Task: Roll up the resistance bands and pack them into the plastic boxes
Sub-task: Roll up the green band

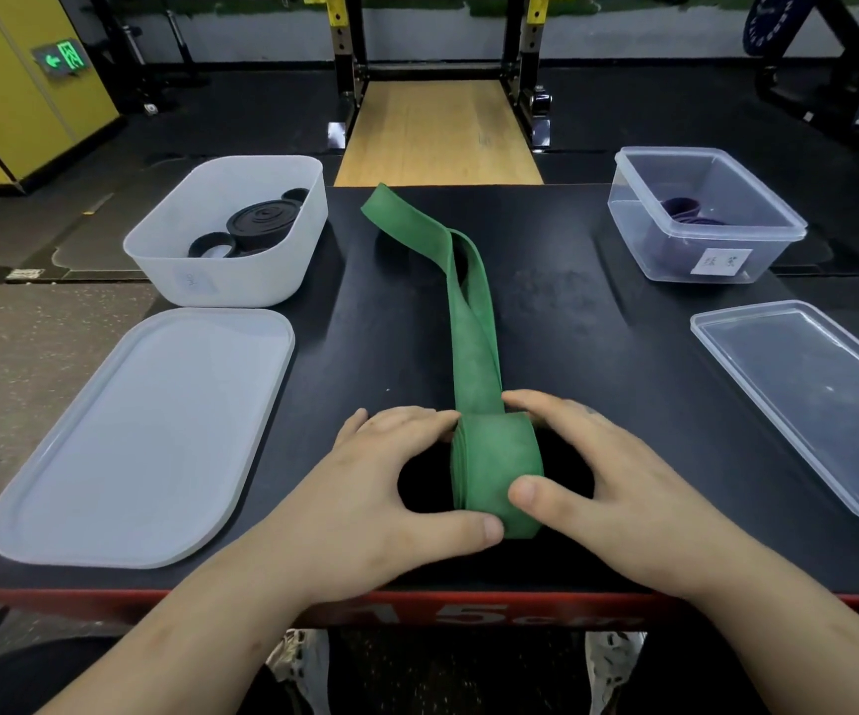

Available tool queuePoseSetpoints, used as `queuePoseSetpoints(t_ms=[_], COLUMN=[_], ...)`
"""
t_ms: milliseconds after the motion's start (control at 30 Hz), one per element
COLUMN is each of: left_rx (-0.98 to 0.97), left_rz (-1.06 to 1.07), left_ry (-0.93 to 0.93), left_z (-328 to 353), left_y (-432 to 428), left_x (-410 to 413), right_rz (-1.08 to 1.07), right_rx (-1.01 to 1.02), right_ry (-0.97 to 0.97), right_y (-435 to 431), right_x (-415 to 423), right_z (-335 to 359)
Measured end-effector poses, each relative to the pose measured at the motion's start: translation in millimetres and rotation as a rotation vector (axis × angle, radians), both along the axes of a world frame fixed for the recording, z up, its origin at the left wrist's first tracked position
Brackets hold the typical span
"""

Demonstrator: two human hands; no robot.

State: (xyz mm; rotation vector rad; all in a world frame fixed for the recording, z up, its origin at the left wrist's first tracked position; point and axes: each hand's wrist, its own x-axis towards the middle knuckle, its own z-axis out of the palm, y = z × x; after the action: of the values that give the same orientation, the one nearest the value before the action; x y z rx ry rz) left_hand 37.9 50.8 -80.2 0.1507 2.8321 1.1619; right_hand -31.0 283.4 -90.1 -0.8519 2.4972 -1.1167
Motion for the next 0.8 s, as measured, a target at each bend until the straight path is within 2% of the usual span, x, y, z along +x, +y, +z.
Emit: queuePoseSetpoints(t_ms=[267, 800], left_rx=[0.052, 0.066], left_rz=[0.017, -0.019], left_ry=[-0.024, 0.016], left_z=[0.0, -6.3], left_y=[0.7, -6.4], left_x=[-9.4, -12.3], right_rz=[0.132, 0.097], right_rx=[0.075, 0.054], right_ry=[-0.057, 0.035], right_y=[6.8, 0.6], right_x=[-6.5, -14.4], right_z=[11.2, 3.2])
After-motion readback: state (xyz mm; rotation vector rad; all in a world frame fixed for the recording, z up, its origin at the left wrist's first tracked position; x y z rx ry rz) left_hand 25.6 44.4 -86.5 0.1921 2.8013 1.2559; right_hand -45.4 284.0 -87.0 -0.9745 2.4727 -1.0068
